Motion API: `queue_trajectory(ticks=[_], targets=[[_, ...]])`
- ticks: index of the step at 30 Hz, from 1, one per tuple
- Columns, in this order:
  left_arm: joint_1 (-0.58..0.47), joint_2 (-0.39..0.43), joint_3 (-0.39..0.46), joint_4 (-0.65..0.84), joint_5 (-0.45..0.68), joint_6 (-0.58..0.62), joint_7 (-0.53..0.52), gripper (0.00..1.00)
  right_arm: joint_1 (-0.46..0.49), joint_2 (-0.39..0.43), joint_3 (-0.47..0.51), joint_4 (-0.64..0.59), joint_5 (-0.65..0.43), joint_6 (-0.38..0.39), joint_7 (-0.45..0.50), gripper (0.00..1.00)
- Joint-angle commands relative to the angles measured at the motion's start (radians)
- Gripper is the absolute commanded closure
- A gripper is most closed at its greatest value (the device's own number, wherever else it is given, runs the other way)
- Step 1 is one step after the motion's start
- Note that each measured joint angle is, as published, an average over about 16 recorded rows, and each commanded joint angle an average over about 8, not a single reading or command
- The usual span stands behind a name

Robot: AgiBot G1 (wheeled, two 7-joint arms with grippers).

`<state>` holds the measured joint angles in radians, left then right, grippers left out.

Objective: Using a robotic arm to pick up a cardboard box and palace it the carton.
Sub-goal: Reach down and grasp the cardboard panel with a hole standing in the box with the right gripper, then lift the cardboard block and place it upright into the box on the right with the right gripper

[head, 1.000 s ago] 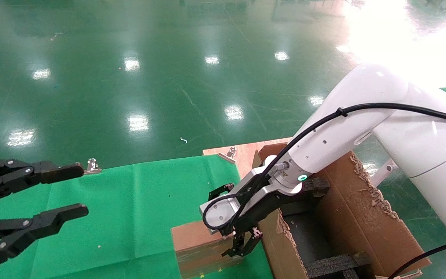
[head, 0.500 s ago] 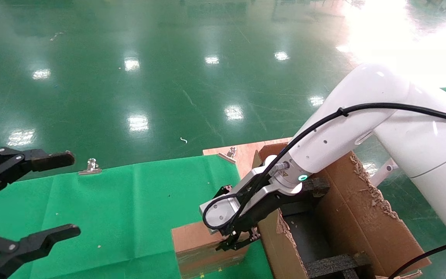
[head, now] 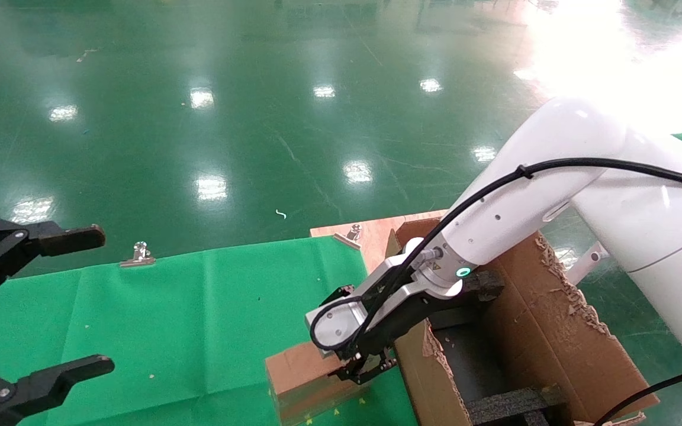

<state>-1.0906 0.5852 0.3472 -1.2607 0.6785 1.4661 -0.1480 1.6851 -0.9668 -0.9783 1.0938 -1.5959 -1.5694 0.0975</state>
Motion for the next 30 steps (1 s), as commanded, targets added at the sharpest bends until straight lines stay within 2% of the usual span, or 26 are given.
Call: queue_trajectory(ticks=[1,9,19,30], targets=[[0.000,0.000,0.000,0.000,0.000,0.000,0.000,0.00,0.004,0.004,0.003,-0.002,0.004,0.000,0.003,1.00],[0.000,0.000,0.000,0.000,0.000,0.000,0.000,0.00,0.191,0.030,-0.010,-0.130,0.072,-0.017,-0.054,1.00],[0.000,0.000,0.000,0.000,0.000,0.000,0.000,0.00,0.432,0.034,-0.084,-0.335,0.172,-0.023,-0.181,1.00],[0.000,0.000,0.000,0.000,0.000,0.000,0.000,0.00,0.533,0.030,-0.225,-0.482,0.272,-0.026,-0.303,1.00]])
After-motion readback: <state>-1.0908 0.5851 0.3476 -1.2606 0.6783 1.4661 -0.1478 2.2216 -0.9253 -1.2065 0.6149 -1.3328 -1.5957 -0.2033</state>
